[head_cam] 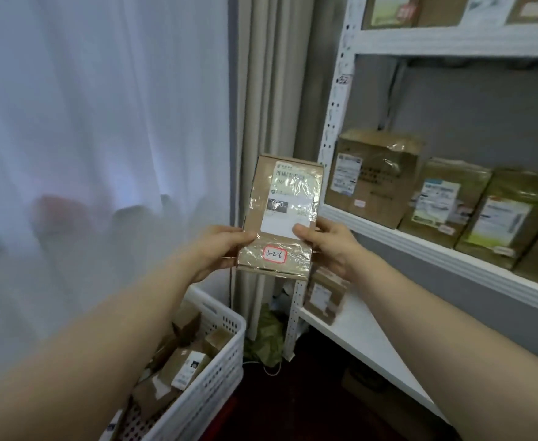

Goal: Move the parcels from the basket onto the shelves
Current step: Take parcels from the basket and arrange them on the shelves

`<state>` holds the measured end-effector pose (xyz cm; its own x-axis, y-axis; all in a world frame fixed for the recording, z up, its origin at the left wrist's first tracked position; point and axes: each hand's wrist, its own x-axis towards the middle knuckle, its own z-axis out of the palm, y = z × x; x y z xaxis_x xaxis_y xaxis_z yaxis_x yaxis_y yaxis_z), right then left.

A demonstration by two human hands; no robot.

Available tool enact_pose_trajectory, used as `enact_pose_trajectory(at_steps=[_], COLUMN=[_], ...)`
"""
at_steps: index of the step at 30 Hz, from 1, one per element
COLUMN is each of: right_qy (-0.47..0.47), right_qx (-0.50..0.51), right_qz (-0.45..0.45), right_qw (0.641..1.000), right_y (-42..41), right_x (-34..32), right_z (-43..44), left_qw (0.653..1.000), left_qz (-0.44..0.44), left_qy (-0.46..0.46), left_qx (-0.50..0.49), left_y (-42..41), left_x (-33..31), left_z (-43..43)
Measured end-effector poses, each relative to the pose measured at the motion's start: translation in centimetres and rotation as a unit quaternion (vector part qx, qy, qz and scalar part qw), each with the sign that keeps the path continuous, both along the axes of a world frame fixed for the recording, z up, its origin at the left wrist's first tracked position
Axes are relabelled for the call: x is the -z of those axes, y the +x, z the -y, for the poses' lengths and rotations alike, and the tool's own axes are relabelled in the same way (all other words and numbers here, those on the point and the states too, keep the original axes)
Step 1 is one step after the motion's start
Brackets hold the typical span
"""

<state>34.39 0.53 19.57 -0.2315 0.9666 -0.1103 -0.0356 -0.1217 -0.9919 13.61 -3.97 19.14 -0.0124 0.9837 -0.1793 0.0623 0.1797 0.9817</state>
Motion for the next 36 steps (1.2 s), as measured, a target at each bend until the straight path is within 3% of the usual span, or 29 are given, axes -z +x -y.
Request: enact_pose_trajectory(at_steps=[15,36], right_qy=[0.037,-0.024], right_qx=[0.117,0.172], right_qz=[-0.011,0.014], right_qw=[0.992,0.985], right_y=[17.1,26.0], right_x=[-1.9,2.5], right_z=[4.5,8.3], left_qw=[0.994,0.976], left_qz=[-0.04,-0.119], left_qy=[0.034,0.002], left_qx=[0.101,0.182], left_y=[17.6,27.8], left_x=[-3.0,0.0], left_z=[0.0,-0.7])
